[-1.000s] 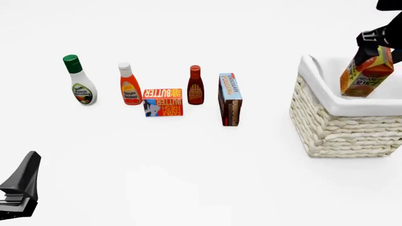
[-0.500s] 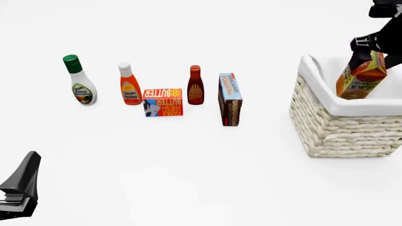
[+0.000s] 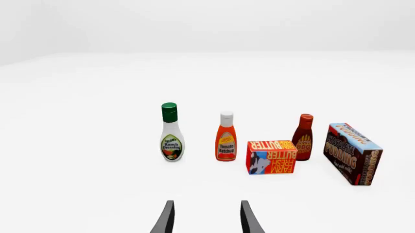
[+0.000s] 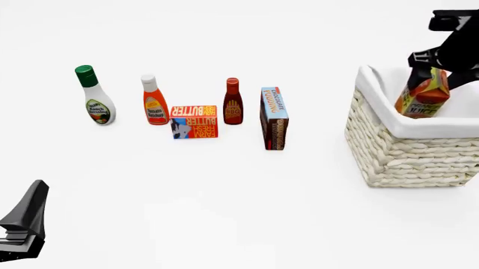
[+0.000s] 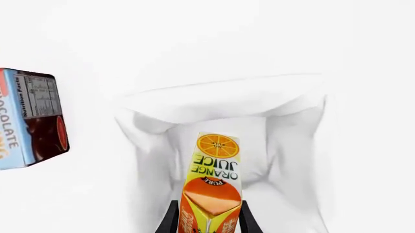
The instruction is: Pick the orange juice and place it in the basket.
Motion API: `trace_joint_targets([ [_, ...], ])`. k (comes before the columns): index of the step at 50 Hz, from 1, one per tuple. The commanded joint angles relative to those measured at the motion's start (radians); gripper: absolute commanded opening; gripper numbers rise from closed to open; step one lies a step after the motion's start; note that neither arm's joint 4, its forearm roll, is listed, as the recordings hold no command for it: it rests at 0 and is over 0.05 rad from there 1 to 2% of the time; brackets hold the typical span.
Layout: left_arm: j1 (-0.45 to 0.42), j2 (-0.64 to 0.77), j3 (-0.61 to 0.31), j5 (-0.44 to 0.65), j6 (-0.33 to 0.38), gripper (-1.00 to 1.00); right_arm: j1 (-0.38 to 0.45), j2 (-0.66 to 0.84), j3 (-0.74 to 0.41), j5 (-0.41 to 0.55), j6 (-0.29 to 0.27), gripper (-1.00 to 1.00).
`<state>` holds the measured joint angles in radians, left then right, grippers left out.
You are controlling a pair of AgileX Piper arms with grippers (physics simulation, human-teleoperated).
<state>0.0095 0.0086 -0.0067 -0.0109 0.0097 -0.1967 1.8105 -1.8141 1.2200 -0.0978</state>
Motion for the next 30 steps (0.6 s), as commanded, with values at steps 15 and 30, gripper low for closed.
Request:
trace_joint_targets([
  [15,0.0,0.0,0.0,0.0,0.0,1.0,-0.022,0.012,0.007,0.0,0.033,-1.0],
  [30,0.0,0.0,0.0,0.0,0.0,1.0,-0.005,-0.011,0.013,0.0,0.048,-1.0],
])
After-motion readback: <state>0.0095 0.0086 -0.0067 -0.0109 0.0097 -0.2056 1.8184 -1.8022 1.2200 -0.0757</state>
